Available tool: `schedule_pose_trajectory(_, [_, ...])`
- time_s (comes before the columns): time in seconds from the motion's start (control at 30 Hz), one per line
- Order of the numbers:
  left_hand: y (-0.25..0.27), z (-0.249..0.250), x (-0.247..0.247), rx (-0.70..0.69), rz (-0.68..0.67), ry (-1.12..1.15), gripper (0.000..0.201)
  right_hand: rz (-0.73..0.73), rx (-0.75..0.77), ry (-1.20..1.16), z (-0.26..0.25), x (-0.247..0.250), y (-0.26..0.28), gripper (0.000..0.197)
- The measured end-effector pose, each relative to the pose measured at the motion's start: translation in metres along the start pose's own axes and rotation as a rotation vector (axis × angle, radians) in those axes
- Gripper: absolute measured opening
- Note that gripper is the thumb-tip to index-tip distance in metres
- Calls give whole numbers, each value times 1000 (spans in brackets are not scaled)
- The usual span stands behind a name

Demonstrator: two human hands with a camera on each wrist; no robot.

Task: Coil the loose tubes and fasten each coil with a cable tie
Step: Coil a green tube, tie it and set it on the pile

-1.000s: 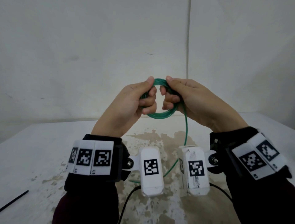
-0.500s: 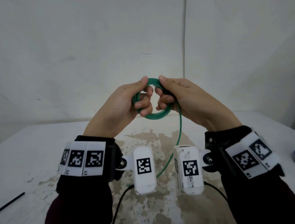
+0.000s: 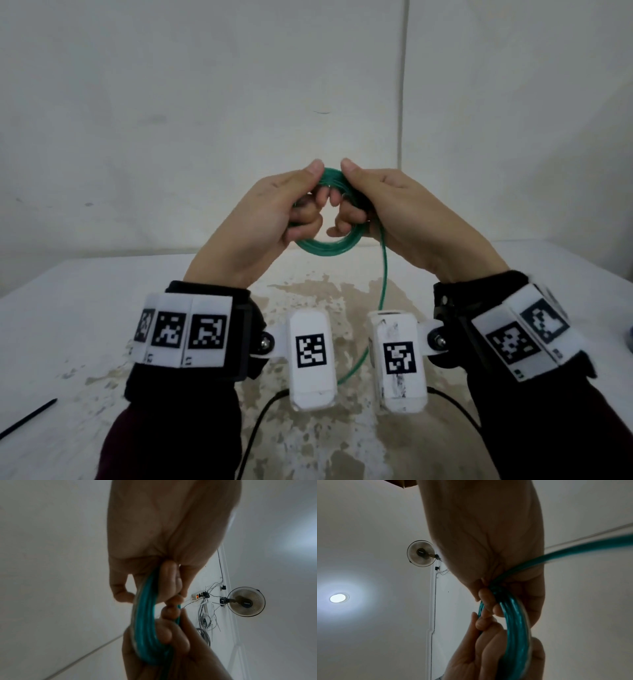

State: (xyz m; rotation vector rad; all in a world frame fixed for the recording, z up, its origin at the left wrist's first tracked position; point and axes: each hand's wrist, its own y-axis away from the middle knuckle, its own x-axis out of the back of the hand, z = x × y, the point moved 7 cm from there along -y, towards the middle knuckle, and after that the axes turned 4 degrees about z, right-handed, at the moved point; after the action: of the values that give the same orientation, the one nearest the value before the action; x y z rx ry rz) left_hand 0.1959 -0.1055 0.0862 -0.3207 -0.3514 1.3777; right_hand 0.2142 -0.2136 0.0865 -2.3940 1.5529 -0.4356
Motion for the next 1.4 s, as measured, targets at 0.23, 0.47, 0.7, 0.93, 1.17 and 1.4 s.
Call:
schedule_pose_trajectory(0.23, [0,-2,-6,62,-51,124,37,-47,22,-39,-3,-1,3,37])
schedule_pose_trajectory(0.47, [-4,4,-6,-87,107,139,40,63,14,-107,-5,5,-2,42])
schedule_pose_trajectory(0.7, [0,-3,-7,86,-77,145,38,-11,32,5,-2,5,2,37])
schedule_pose_trajectory(0.93, [-2,5,-7,-28,52,201,39,79,47,-106,-8,5,-1,40])
schedule_pose_trajectory(1.17, [-1,-5,-14,104,-121,126,38,56,79,102,-9,10,4,36])
schedule_pose_trajectory(1.4, [-3,-2,1,40,6,238,36,42,26,39,-3,5,0,39])
